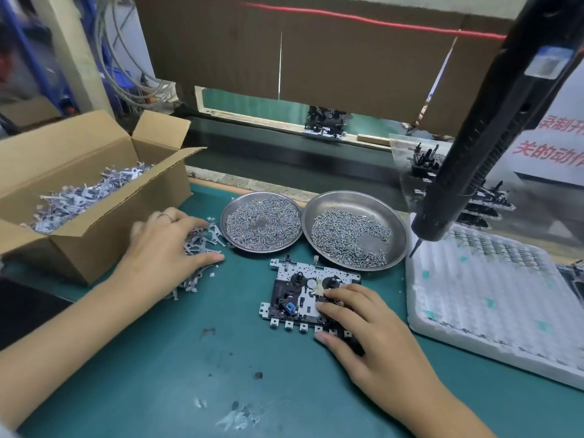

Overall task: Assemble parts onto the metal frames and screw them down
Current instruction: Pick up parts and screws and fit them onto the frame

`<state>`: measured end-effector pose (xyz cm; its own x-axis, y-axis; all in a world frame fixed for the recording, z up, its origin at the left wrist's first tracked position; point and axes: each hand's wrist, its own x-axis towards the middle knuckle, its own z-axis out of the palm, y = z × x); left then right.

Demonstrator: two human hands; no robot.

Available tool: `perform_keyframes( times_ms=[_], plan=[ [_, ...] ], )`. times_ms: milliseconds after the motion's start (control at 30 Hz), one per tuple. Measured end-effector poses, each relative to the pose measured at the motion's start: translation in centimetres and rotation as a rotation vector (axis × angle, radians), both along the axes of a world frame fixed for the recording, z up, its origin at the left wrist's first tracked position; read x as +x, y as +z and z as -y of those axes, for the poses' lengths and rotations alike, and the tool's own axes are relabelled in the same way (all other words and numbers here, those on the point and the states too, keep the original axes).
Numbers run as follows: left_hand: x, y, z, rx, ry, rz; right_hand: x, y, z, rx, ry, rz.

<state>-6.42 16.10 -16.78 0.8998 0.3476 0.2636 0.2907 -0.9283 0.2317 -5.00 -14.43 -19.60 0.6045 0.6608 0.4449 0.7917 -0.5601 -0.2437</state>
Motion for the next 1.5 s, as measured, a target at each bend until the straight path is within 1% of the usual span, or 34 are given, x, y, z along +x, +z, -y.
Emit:
perform_keyframes(
  times_ms=[200, 300, 467, 567, 633, 700, 833, 900, 967, 1067, 1133, 1200, 1333, 1500],
  plan=[
    [0.6, 0.3, -0.2, 0.031, -0.036, -0.066, 0.0, -0.1, 0.0, 0.018, 0.007, -0.021],
    [0.7, 0.6, -0.5, -0.027, -0.040, -0.052, 0.0, -0.1, 0.0, 0.023, 0.008, -0.026],
    [0.5, 1.1, 0.1, -0.126, -0.104, 0.101, 0.1, -0.2, 0.0, 0.025, 0.009, -0.046],
    [-0.4, 1.9, 0.8, -0.183, -0.161, 0.290, 0.0, -0.2, -0.1, 0.050, 0.002, -0.038],
    [-1.1, 2.6, 2.2, -0.252, -0.224, 0.412, -0.2, 0.1, -0.2, 0.124, -0.007, -0.037],
    [-1.7, 2.9, 4.5, -0.291, -0.329, 0.487, -0.4, 0.5, -0.5, 0.273, -0.019, -0.079],
    [-1.9, 1.6, 9.9, -0.152, -0.496, 0.534, -0.6, 1.1, -2.1, 0.545, -0.058, -0.325],
    [-1.7, 1.0, 11.4, -0.119, -0.531, 0.546, -0.6, 1.0, -2.6, 0.600, -0.061, -0.369],
    [-1.5, 0.5, 11.8, -0.200, -0.534, 0.529, -0.4, 0.7, -2.5, 0.614, -0.075, -0.337],
    [-1.5, 0.2, 11.3, -0.441, -0.546, 0.408, 0.2, 0.6, -2.0, 0.607, -0.113, -0.324],
    [-1.3, 0.0, 10.8, -0.611, -0.546, 0.304, 0.5, 0.6, -1.9, 0.548, -0.116, -0.324],
    [-1.1, -0.2, 10.4, -0.725, -0.552, 0.244, 0.6, 0.7, -1.8, 0.475, -0.096, -0.313],
    [-1.2, -0.5, 10.3, -0.813, -0.572, 0.148, 0.6, 0.8, -1.7, 0.432, -0.085, -0.298],
    [-1.4, -0.4, 10.3, -0.816, -0.543, 0.074, 0.3, 1.0, -1.5, 0.467, -0.065, -0.269]
  ],
)
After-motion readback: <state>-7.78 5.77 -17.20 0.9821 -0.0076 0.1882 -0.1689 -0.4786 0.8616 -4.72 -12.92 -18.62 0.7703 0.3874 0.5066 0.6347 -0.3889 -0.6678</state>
